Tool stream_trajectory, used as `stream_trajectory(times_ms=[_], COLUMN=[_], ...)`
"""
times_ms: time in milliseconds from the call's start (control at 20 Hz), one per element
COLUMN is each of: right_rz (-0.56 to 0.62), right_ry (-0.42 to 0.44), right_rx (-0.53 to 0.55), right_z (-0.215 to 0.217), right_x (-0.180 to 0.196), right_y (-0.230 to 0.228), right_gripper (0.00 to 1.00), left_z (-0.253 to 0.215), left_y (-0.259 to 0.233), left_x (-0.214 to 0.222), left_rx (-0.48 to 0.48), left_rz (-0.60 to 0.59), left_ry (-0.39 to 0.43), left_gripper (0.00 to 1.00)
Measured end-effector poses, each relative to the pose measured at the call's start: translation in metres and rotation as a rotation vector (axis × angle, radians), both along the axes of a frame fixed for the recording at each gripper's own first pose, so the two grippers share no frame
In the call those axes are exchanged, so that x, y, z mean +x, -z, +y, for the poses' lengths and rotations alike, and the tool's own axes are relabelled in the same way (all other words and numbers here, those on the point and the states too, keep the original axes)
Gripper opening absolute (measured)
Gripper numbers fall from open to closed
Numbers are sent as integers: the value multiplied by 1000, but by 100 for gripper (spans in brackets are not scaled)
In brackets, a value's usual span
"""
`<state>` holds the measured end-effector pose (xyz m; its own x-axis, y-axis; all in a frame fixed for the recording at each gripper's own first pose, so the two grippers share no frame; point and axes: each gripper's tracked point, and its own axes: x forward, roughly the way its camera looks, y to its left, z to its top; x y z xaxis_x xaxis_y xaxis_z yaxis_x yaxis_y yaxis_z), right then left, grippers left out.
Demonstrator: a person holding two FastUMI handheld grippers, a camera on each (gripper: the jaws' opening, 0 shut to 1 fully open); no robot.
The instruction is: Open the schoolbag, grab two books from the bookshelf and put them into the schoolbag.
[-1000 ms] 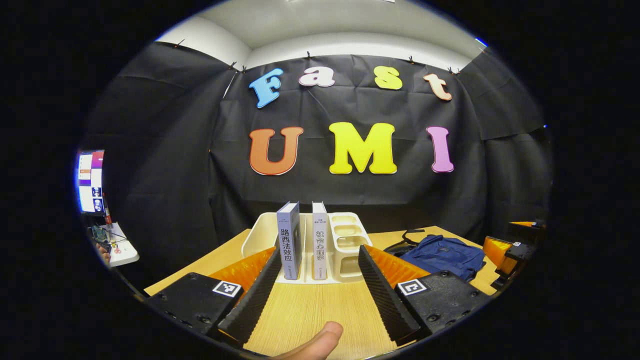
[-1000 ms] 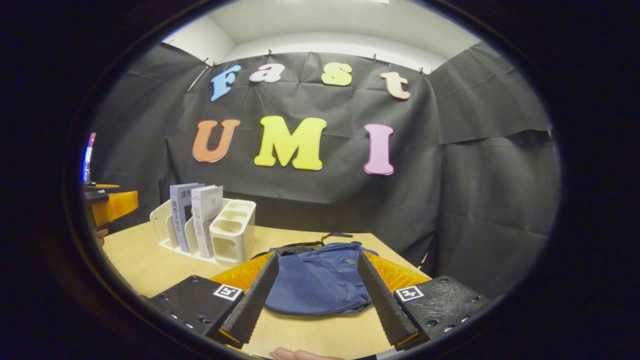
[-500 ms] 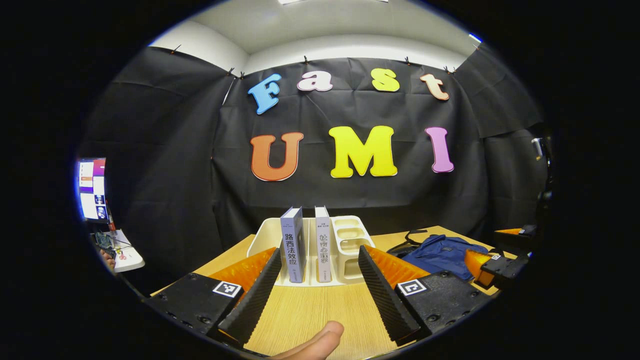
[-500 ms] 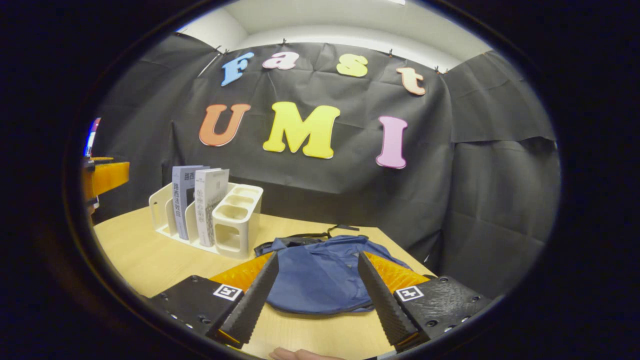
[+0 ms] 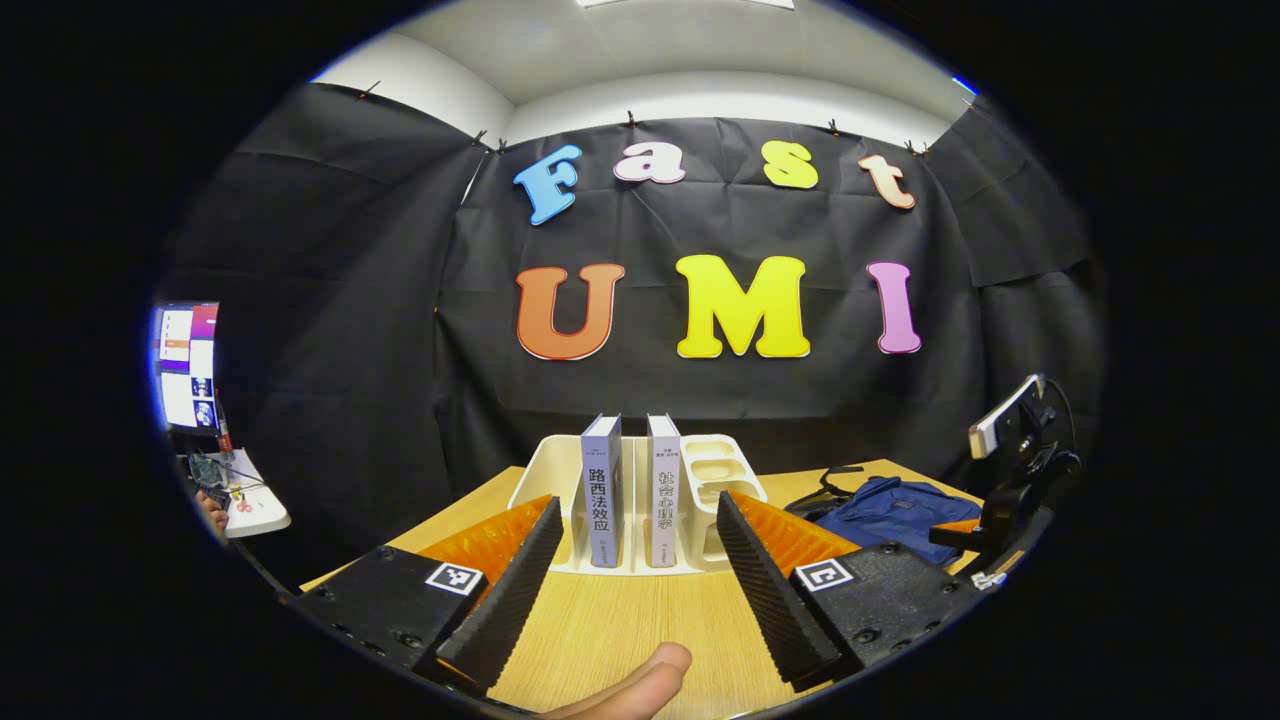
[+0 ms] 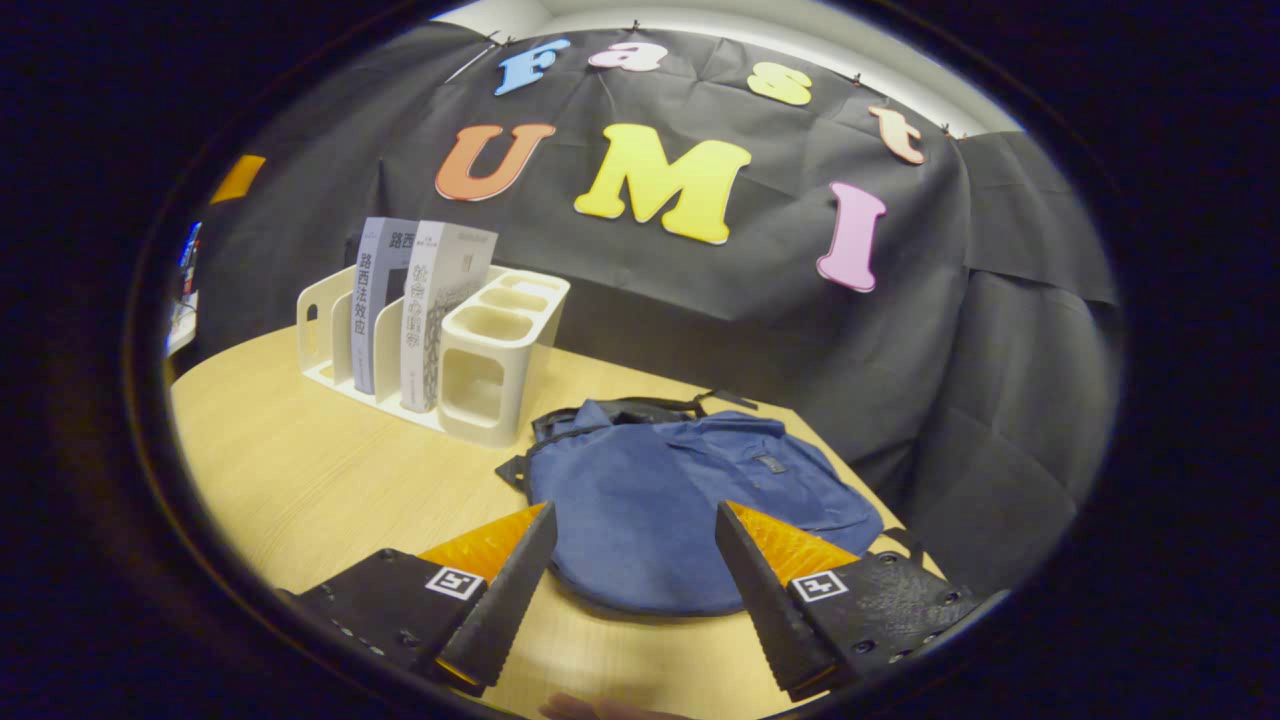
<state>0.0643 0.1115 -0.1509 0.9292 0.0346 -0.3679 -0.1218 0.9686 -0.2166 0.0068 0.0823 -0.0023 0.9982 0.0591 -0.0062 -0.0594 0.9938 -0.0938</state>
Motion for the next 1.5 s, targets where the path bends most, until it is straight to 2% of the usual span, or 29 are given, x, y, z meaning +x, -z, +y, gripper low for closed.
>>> stream_trajectory(times_ms=[50, 150, 200, 400, 750, 900, 1000, 1150, 1200, 1250, 1300, 1350, 1400, 1500], right_rz=[15, 43, 57, 109, 170, 144, 139, 113, 99, 91, 83, 78, 71, 78], right_ry=[-7, -15, -24, -32, 42, 63, 67, 81, 83, 85, 86, 87, 91, 87], right_rx=[7, 0, -5, -47, -192, -258, -258, -246, -252, -256, -257, -262, -267, -253], right_z=[6, 13, 17, 26, 17, 14, 15, 13, 12, 11, 12, 11, 11, 12], right_x=[4, 11, 13, 24, 42, 51, 52, 52, 54, 54, 55, 57, 62, 64], right_y=[6, 16, 21, 43, 68, 62, 60, 46, 40, 37, 32, 30, 28, 29], right_gripper=[96, 98, 95, 98, 97, 95, 92, 80, 70, 72, 69, 58, 58, 51], left_z=[1, 1, 2, 3, 4, 6, 7, 7, 7, 7, 6, 5, 4, 4], left_y=[1, 4, 5, 9, 21, 28, 32, 33, 34, 34, 34, 34, 34, 35], left_x=[1, 3, 4, 7, 17, 22, 24, 25, 25, 25, 25, 25, 25, 26], left_rx=[5, 7, 7, 23, 27, 33, 30, 19, 17, 14, 9, 6, 7, 16], left_rz=[0, 5, 9, 16, 45, 64, 75, 82, 84, 86, 85, 85, 85, 86], left_ry=[-1, 1, -1, -2, -8, -17, -23, -20, -21, -20, -17, -15, -14, -12], left_gripper=[97, 97, 97, 97, 97, 97, 98, 98, 98, 98, 97, 98, 98, 98])
